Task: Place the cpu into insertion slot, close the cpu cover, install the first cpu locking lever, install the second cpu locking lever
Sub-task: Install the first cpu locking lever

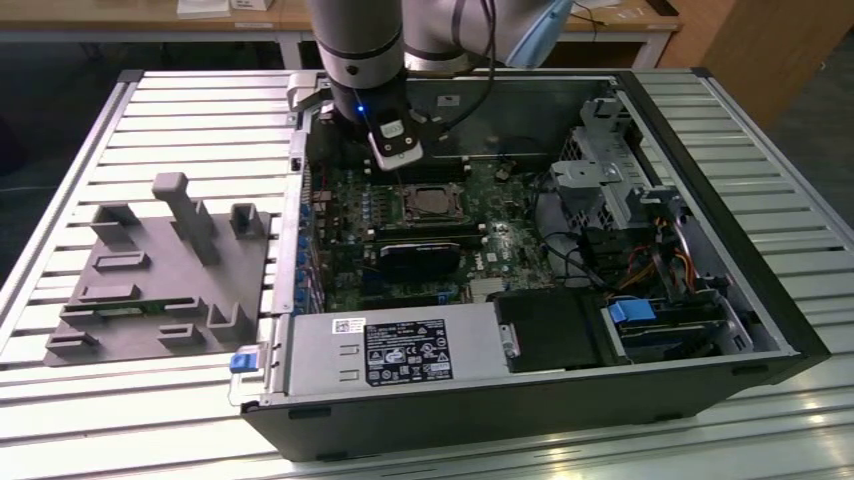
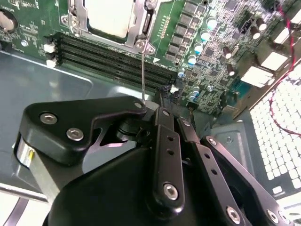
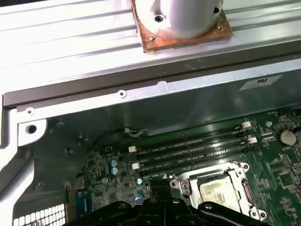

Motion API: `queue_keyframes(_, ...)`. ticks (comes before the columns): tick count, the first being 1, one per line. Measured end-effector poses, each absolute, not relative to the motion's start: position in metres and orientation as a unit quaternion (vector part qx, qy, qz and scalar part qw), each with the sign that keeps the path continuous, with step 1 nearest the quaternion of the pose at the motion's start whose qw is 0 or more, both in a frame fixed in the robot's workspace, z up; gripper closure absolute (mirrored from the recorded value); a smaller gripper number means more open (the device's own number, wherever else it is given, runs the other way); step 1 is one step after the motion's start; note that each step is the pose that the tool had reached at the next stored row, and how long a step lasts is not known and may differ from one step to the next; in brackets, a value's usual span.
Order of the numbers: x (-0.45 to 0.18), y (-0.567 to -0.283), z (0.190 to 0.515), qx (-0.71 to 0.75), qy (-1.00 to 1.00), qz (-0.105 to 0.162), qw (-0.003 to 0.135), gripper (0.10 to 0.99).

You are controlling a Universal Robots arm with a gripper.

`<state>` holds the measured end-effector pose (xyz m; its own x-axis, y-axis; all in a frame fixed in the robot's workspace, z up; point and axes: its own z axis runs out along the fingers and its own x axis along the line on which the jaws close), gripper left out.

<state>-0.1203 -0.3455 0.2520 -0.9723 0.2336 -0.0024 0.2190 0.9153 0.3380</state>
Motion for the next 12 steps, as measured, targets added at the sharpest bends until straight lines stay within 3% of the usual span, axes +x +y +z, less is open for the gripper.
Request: queue_keyframes(12, -0.1196, -0.3444, 0.2428, 0.116, 0.975, 0.186, 0.019, 0.984)
